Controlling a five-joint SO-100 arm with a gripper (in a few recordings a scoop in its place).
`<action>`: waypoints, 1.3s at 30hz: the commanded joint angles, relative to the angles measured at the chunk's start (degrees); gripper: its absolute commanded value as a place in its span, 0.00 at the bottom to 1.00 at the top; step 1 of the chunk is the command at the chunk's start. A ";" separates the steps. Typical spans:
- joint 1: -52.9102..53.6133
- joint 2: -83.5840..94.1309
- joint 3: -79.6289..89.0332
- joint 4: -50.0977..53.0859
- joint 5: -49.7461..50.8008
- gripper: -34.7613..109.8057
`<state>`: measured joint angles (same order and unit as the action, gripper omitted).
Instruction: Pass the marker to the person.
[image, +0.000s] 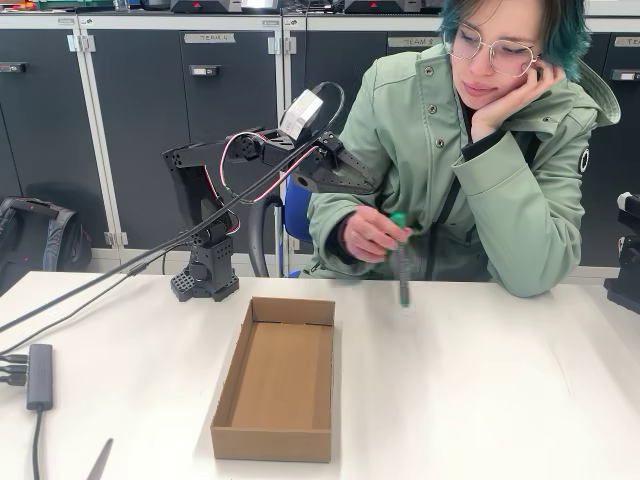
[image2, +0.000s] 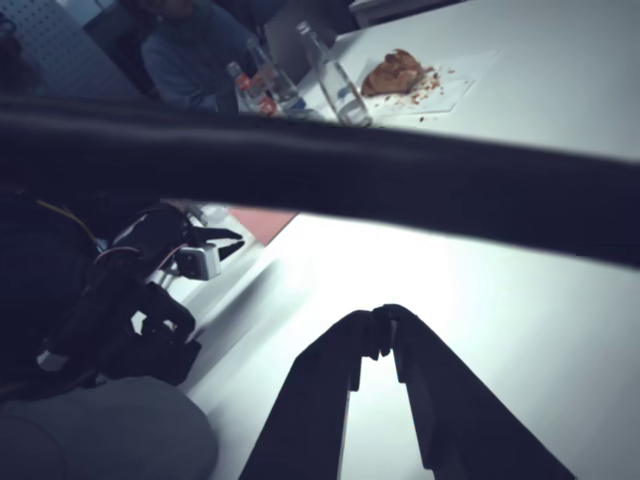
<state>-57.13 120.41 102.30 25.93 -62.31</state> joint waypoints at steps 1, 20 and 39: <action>1.23 5.36 1.32 -1.14 -0.70 0.21; 5.27 6.33 -2.55 15.56 6.50 0.21; 4.31 10.63 -1.93 21.18 9.76 0.22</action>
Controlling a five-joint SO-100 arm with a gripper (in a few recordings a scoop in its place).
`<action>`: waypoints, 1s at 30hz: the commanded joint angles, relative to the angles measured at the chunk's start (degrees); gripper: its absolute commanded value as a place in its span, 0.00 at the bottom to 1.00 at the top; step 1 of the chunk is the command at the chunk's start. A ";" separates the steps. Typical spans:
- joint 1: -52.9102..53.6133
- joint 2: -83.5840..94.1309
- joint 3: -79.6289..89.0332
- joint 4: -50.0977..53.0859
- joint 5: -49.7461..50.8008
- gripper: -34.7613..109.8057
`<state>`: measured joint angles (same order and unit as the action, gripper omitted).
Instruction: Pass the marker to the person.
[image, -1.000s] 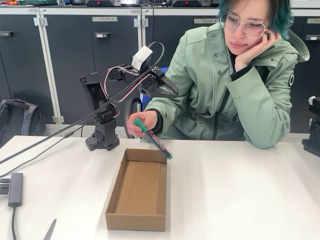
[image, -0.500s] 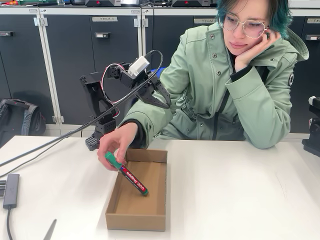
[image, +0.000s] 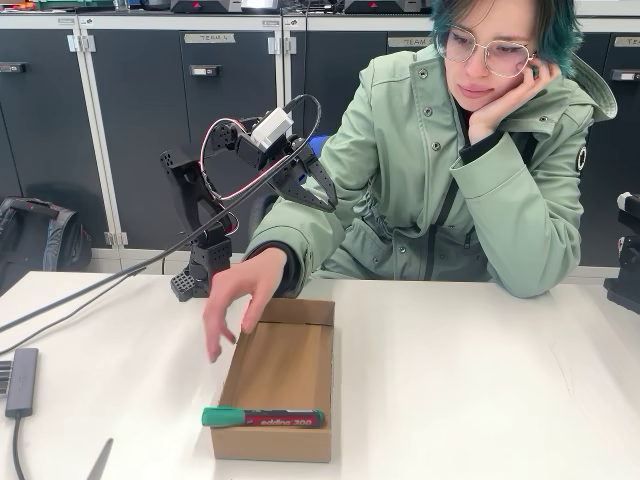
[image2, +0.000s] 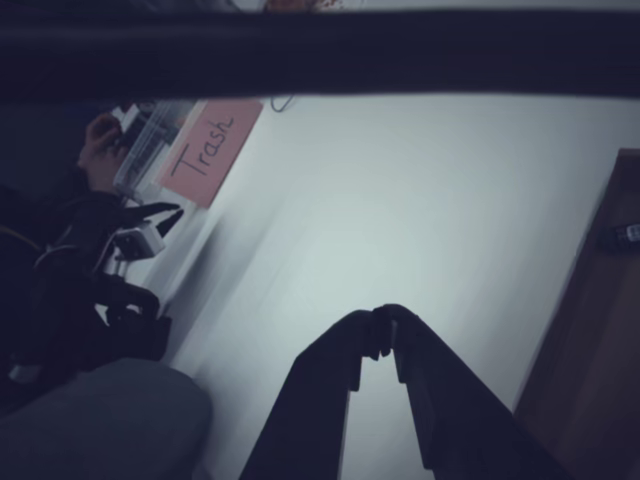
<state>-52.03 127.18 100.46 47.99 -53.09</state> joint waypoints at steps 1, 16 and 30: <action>-0.88 4.31 0.18 -0.18 0.79 0.22; -1.23 6.24 2.72 0.00 1.58 0.22; -1.14 7.65 5.45 -1.23 1.58 0.22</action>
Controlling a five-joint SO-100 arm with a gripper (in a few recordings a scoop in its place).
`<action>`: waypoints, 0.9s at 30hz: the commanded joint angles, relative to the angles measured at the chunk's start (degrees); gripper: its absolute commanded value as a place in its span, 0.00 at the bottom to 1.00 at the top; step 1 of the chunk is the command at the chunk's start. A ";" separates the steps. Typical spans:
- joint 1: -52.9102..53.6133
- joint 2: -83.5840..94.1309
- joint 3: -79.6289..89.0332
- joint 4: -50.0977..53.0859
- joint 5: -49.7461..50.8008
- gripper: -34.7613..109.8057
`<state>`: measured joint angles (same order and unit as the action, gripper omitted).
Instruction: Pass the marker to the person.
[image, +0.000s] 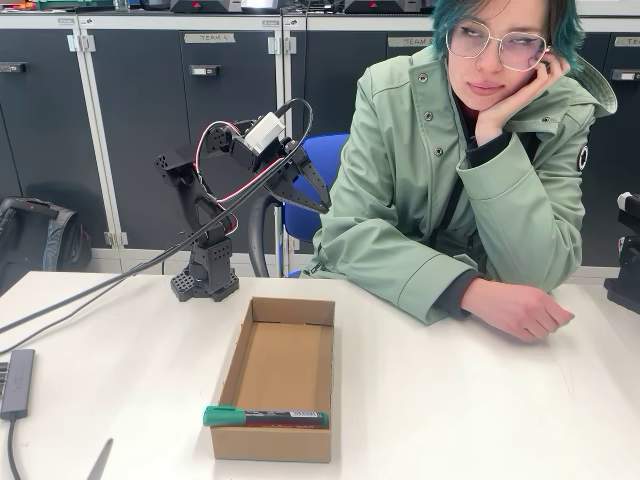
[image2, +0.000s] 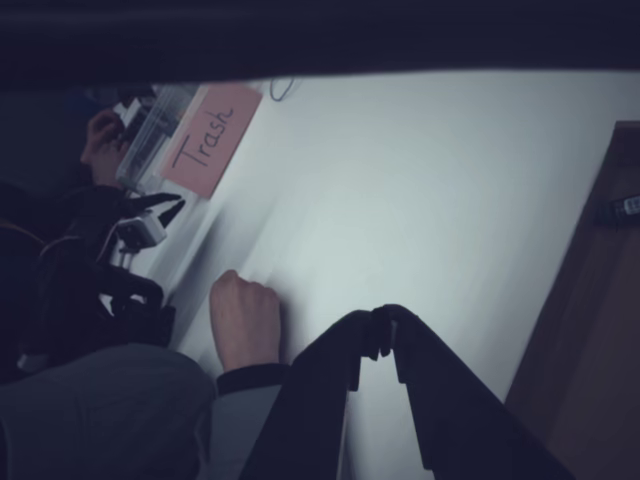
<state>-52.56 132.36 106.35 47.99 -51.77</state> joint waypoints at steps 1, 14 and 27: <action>-0.62 2.46 -0.44 -1.23 0.35 0.22; -0.62 3.16 0.79 -2.02 0.00 0.22; -1.23 3.43 -0.88 1.58 2.02 0.23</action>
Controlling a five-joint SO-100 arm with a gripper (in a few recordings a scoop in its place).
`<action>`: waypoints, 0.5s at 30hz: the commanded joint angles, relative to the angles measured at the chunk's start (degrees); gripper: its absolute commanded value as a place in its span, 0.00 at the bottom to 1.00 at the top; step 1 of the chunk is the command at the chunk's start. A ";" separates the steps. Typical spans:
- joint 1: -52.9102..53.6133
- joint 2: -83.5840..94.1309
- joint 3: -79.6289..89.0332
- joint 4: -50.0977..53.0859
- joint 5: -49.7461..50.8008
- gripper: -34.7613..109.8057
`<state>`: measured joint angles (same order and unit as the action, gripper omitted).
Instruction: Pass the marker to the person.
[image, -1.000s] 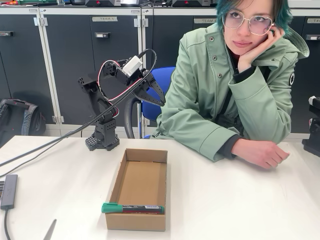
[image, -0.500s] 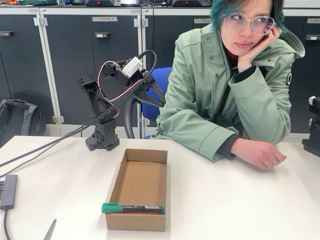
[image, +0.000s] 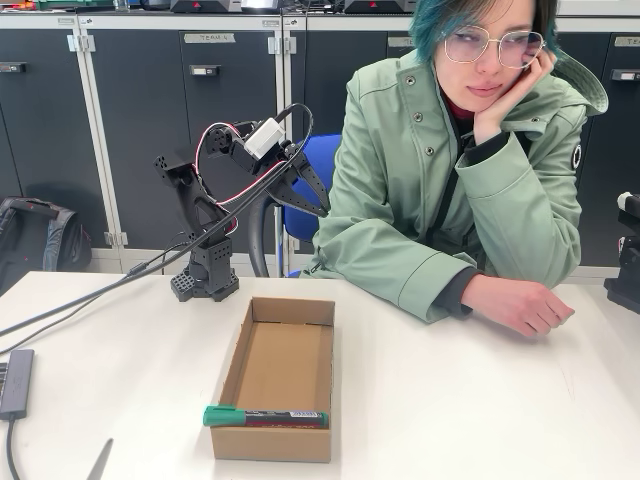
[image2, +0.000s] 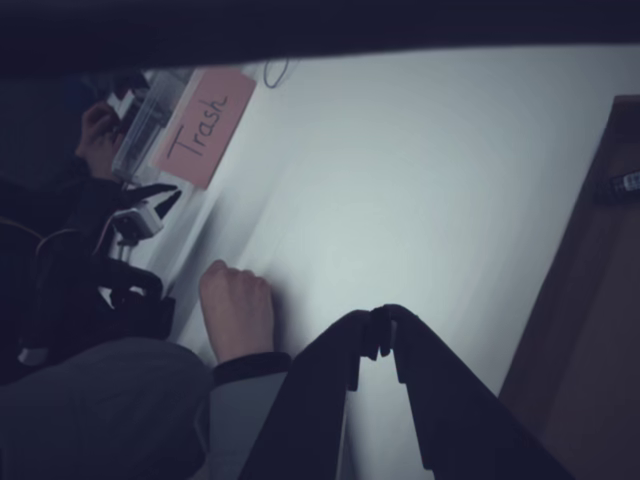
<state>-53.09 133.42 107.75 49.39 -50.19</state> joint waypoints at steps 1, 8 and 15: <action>-0.70 2.37 -2.46 0.26 0.53 0.23; -0.70 2.46 -2.29 -1.05 0.53 0.23; -0.26 4.48 0.62 -0.79 -0.44 0.23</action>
<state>-53.09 135.35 108.63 49.22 -50.19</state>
